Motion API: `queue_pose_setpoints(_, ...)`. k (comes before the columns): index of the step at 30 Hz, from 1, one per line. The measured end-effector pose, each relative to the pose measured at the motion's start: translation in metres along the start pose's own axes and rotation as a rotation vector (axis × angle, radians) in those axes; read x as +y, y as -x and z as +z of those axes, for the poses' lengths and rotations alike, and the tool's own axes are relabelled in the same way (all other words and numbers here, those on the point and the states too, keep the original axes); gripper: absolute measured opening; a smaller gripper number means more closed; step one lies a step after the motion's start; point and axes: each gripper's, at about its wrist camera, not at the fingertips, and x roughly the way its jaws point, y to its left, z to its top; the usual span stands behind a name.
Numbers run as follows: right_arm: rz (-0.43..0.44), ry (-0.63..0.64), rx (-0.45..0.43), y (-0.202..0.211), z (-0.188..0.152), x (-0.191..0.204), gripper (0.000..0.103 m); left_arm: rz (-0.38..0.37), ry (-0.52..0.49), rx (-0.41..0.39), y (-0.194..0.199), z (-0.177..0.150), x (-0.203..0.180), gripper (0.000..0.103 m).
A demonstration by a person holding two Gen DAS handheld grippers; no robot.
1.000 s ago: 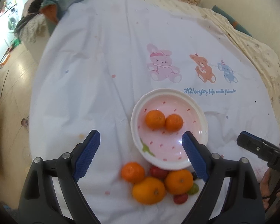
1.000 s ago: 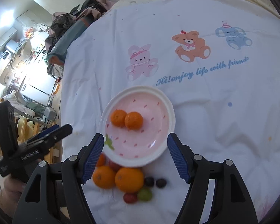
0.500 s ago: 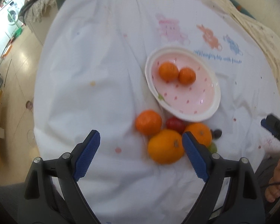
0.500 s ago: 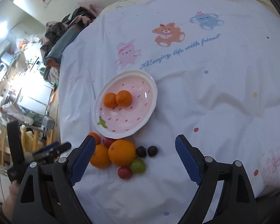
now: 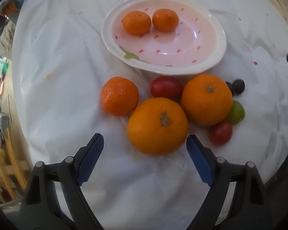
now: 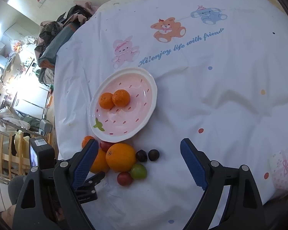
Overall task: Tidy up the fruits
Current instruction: 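Grasp a large orange from the pile with the left gripper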
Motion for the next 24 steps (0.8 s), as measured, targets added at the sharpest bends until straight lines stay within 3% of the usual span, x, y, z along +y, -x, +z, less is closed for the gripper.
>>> queue_pose_setpoints(4,0.004,-0.005,0.005,-0.001,0.002,-0.001,0.089,-0.027,0.035,0.009,-0.003,0.005,0.002,0.084)
queue_pose_setpoints(15,0.018,-0.005,0.019,-0.006,0.005,0.001,0.089,-0.002,0.002,-0.003,-0.004,0.02,-0.013,0.076)
queue_pose_setpoints(18,0.007,0.004,0.028,-0.008,0.005,0.001,0.089,-0.042,0.003,0.004,-0.003,0.021,-0.01,0.06)
queue_pose_setpoints(21,-0.007,0.012,0.027,-0.01,0.005,0.001,0.089,-0.025,-0.021,0.0,-0.002,0.019,-0.018,0.058)
queue_pose_setpoints(24,-0.029,0.018,0.024,-0.01,0.005,-0.001,0.089,-0.062,0.016,0.014,0.005,0.013,-0.01,0.058)
